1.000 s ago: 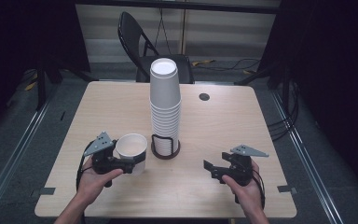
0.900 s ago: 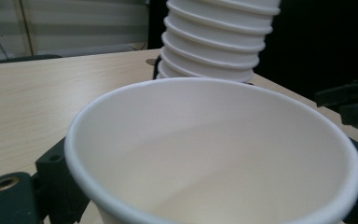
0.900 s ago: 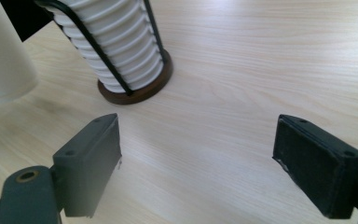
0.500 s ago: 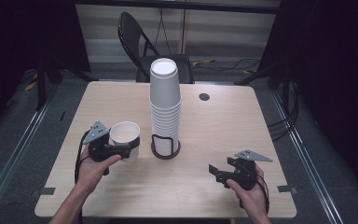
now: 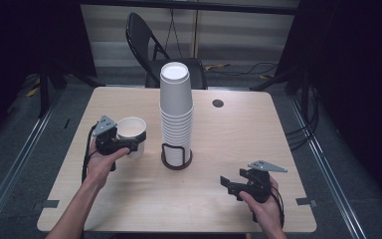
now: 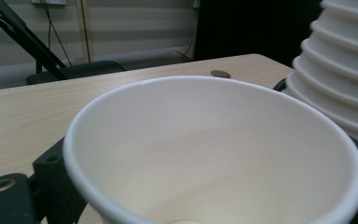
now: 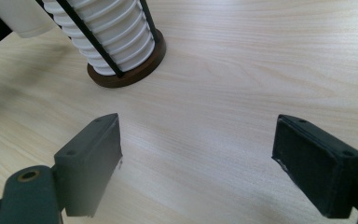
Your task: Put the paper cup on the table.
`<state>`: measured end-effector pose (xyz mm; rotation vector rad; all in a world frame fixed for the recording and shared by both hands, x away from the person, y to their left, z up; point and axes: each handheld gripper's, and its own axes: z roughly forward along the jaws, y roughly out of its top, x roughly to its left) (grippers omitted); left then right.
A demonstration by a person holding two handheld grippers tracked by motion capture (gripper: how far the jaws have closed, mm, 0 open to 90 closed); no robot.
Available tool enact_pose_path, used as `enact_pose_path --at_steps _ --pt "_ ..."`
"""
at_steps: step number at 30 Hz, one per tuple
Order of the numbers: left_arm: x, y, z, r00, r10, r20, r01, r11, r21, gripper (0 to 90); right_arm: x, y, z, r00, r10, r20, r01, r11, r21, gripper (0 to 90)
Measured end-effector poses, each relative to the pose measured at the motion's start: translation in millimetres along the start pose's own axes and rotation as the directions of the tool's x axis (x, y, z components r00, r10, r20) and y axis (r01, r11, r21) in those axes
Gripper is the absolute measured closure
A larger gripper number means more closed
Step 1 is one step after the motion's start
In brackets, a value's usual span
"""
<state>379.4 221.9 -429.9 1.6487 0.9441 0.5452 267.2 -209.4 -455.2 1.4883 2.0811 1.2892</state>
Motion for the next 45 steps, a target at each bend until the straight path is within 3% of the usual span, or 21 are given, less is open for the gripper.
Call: enact_pose_path --at_steps 4,9,13,14,20,21,25,33,42,45 --pt "8.6 -4.1 12.9 0.9997 0.02 -0.012 -0.02 0.9998 0.01 6.7 -1.8 0.0 0.2 1.0 0.003 0.003 -0.003 1.0 0.003 15.0" --pt "10.8 -8.0 23.1 0.9999 0.011 -0.01 -0.01 0.9999 0.013 6.5 -2.3 -1.1 1.9 1.0 0.006 0.002 -0.006 1.0 0.007 15.5" --pt "10.7 -12.9 32.5 0.9982 0.056 -0.02 -0.055 0.9976 0.041 6.4 -3.0 -1.2 2.3 1.0 0.008 0.002 -0.008 0.9999 0.01 15.7" --pt "12.9 -15.4 35.0 0.9996 0.022 -0.015 -0.021 0.9986 0.049 6.5 -3.3 -1.4 2.3 1.0 0.008 0.003 -0.008 0.9999 0.011 15.7" --pt "13.4 -18.1 36.0 0.9988 0.036 -0.033 -0.033 0.9967 0.074 6.4 -3.9 -1.8 2.4 0.9999 0.012 0.003 -0.012 0.9999 0.01 15.8" --pt "12.1 -19.2 36.7 0.9972 0.065 -0.037 -0.061 0.9945 0.085 6.4 -3.7 -1.7 2.8 1.0 0.009 0.002 -0.009 0.9999 0.01 15.9" --pt "10.2 -21.8 38.4 0.9955 0.087 -0.038 -0.084 0.9928 0.086 6.9 -1.8 -1.2 2.3 0.9999 0.01 0.001 -0.01 0.9999 0.01 15.8" --pt "11.3 -27.1 39.2 0.9963 0.072 -0.046 -0.066 0.9903 0.122 9.3 -2.2 -1.4 1.7 0.9999 0.011 0.002 -0.011 0.9999 0.008 15.8" --pt "12.5 -35.3 39.3 0.9945 0.092 -0.05 -0.081 0.9779 0.193 12.9 0.4 -0.9 0.5 1.0 0.005 -0.002 -0.005 1.0 0.0 15.9" --pt "12.2 -36.1 39.3 0.9958 0.075 -0.052 -0.063 0.9761 0.208 13.9 0.3 -1.1 1.0 1.0 0.003 -0.002 -0.003 1.0 0.002 15.9"
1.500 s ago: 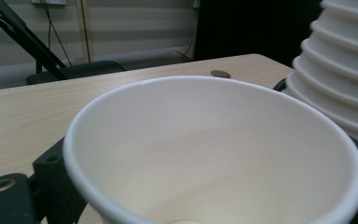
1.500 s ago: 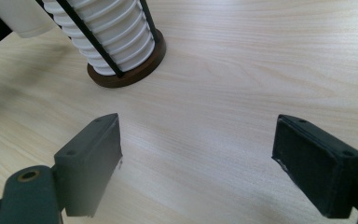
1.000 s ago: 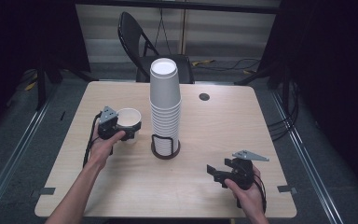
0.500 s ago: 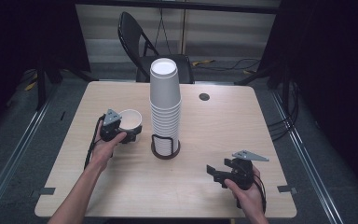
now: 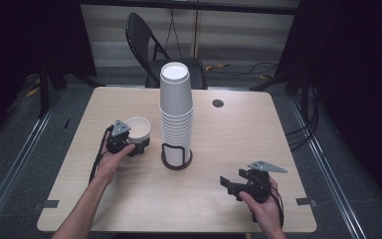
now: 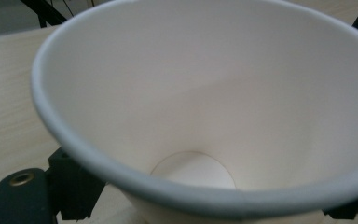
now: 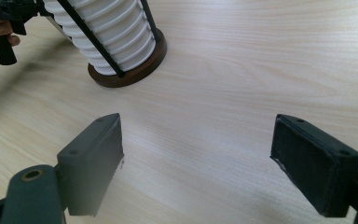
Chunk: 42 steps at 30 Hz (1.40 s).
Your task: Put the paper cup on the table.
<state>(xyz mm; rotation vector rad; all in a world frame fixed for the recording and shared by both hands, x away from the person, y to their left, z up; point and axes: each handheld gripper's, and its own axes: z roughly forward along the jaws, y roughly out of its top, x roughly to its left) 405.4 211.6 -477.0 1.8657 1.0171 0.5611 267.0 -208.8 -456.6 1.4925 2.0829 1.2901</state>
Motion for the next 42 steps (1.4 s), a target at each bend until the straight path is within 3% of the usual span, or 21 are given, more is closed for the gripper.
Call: enact_pose_path --at_steps 12,21,30,31,36,42 --pt "-1.8 -9.8 0.0 0.9996 0.012 -0.025 -0.01 0.997 0.076 15.6 -0.2 0.8 -3.0 0.9999 -0.004 0.01 0.005 0.9998 -0.02 16.5" --pt "-0.5 -15.4 -9.7 0.9998 0.01 -0.016 -0.009 0.9964 0.084 15.6 -1.8 0.4 -3.7 0.9999 -0.004 0.013 0.004 0.9998 -0.017 16.5" --pt "3.6 -21.3 -38.0 0.9999 -0.01 -0.009 0.01 0.9983 0.057 15.7 -4.0 -0.1 -4.8 0.9992 -0.024 0.031 0.024 0.9995 -0.019 16.5" --pt "1.0 -23.2 -46.2 0.9999 -0.016 0.002 0.016 0.9994 0.03 15.6 -4.0 -0.2 -4.9 0.999 -0.027 0.035 0.028 0.9994 -0.019 16.5" --pt "-6.2 -23.5 -59.8 0.9991 -0.029 0.032 0.028 0.9995 0.014 15.6 -5.0 -0.8 -3.9 0.9989 -0.025 0.039 0.026 0.9996 -0.015 16.5" --pt "-25.3 -19.7 -78.7 0.997 -0.031 0.071 0.033 0.9992 -0.022 15.7 -6.3 -1.6 -4.1 0.9986 -0.028 0.044 0.029 0.9994 -0.017 16.5"
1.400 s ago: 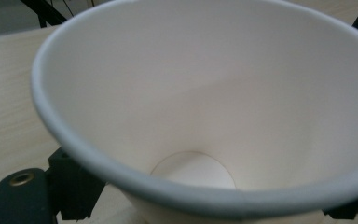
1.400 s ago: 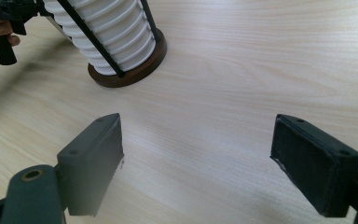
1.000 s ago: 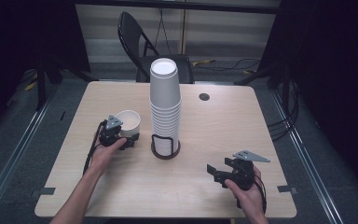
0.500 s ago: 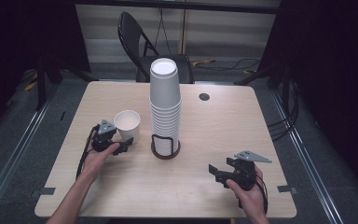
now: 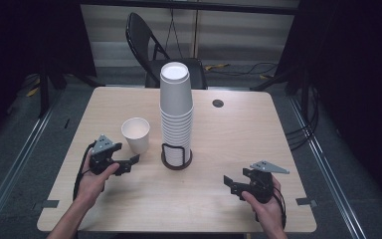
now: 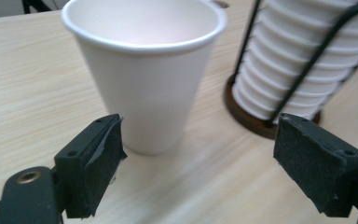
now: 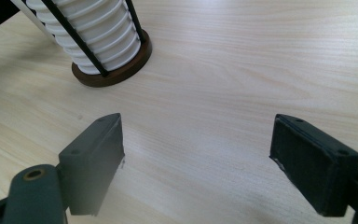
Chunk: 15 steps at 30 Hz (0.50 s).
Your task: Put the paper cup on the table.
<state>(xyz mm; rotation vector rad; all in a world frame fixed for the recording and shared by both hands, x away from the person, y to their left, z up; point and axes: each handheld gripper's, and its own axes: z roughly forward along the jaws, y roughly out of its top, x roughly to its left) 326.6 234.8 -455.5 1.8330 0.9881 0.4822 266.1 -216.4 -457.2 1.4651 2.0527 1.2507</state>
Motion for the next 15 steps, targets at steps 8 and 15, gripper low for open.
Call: enact_pose_path --at_steps 8,15 --pt "-29.6 2.4 -12.1 0.9989 0.019 0.042 -0.018 0.9994 -0.028 15.6 -2.0 -2.6 0.5 0.9999 -0.007 0.009 0.007 0.9999 0.01 16.5" --pt "-57.7 -0.9 -20.1 0.9977 0.025 0.062 -0.022 0.9983 -0.053 15.6 -0.6 -4.2 0.9 0.9999 -0.01 0.012 0.009 0.9998 0.018 16.5"
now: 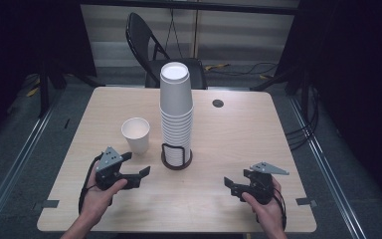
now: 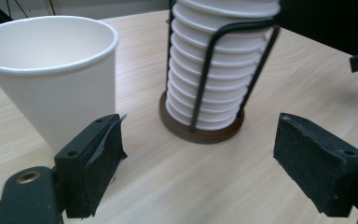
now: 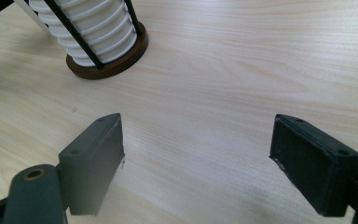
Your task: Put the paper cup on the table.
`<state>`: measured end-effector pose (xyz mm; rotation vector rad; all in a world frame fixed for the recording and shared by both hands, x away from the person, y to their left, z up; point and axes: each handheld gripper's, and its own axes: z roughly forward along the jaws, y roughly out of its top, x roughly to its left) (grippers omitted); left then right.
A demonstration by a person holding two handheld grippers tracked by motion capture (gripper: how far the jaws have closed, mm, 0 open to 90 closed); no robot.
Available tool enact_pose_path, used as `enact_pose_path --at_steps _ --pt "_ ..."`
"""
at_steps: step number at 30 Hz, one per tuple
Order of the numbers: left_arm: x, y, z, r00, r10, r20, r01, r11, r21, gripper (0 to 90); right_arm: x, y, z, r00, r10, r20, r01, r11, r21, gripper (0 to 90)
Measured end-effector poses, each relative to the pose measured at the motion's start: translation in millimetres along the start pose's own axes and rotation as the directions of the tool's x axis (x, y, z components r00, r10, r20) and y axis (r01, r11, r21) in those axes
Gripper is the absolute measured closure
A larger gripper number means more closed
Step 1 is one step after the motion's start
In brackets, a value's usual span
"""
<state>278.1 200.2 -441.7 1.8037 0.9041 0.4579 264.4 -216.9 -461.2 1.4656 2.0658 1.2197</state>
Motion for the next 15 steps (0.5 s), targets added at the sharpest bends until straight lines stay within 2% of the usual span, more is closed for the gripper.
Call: enact_pose_path --at_steps 1,2,3,4,5,6,8,9,10,15 --pt "0.0 0.0 0.0 1.0 0.0 0.0 0.0 1.0 0.0 15.6 0.0 0.0 0.0 1.0 0.0 0.0 0.0 1.0 0.0 16.5" --pt "-2.3 -2.2 -1.1 0.9996 0.023 0.015 -0.023 0.9997 0.001 15.6 0.2 -0.5 0.0 1.0 0.001 0.0 -0.001 1.0 -0.002 16.5" --pt "-7.4 -8.5 -3.9 0.999 0.043 0.012 -0.043 0.9991 -0.005 15.7 0.4 -1.3 0.4 1.0 -0.006 0.003 0.006 1.0 0.001 16.5" --pt "-7.4 -8.5 -3.9 0.999 0.043 0.012 -0.043 0.9991 -0.005 15.7 0.4 -1.3 0.4 1.0 -0.006 0.003 0.006 1.0 0.001 16.5" --pt "-9.6 -11.7 -5.2 0.9996 0.019 0.023 -0.019 0.9998 -0.001 15.6 0.5 -3.0 1.1 1.0 -0.004 0.006 0.004 1.0 -0.001 16.4" --pt "-11.6 -15.1 -5.8 0.9991 0.018 0.04 -0.018 0.9998 -0.003 15.6 0.2 -3.9 1.7 0.9999 -0.007 0.007 0.007 1.0 0.002 16.4" --pt "-14.4 -22.5 -7.0 0.9975 0.065 0.027 -0.065 0.9978 -0.015 15.5 0.0 -5.6 3.9 0.9999 -0.008 0.01 0.008 0.9999 0.008 16.4" --pt "-13.7 -25.5 -6.6 0.9972 0.064 0.039 -0.063 0.9979 -0.011 15.5 0.0 -6.5 5.2 0.9999 -0.007 0.01 0.007 1.0 0.005 16.4" --pt "-12.0 -29.8 -6.4 0.9986 0.018 0.05 -0.018 0.9998 -0.001 15.5 -0.1 -7.1 5.8 0.9999 -0.008 0.009 0.008 0.9999 0.012 16.3" --pt "-9.0 -29.9 -7.3 0.9994 0.003 0.034 -0.003 1.0 0.006 15.5 -0.8 -10.1 9.1 0.9997 -0.014 0.019 0.014 0.9998 0.015 15.5"
